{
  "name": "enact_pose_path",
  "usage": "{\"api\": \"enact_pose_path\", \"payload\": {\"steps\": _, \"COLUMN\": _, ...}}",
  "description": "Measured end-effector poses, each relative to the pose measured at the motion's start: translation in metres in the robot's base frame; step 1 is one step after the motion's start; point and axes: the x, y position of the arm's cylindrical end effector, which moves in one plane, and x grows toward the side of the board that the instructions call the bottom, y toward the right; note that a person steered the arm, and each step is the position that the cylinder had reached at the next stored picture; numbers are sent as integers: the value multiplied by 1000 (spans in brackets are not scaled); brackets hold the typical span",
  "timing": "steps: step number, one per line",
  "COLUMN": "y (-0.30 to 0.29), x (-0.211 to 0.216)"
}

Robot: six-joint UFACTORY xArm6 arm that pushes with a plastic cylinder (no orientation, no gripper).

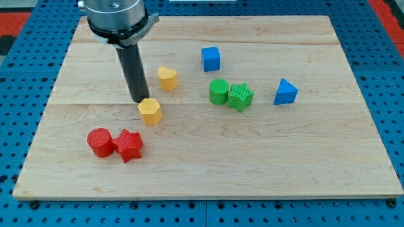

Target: Place the yellow hexagon to the left of the green circle

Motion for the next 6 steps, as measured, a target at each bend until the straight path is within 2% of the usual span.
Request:
{"api": "enact_pose_path", "payload": {"steps": 1, "y": 61, "x": 45}}
{"api": "enact_pose_path", "payload": {"steps": 2, "y": 71, "x": 75}}
{"api": "enact_pose_path", "payload": {"steps": 3, "y": 66, "x": 131}}
{"api": "enact_pose_path", "payload": {"steps": 4, "y": 59, "x": 166}}
{"api": "enact_pose_path", "payload": {"steps": 5, "y": 25, "x": 137}}
{"api": "enact_pose_path", "payload": {"steps": 6, "y": 37, "x": 62}}
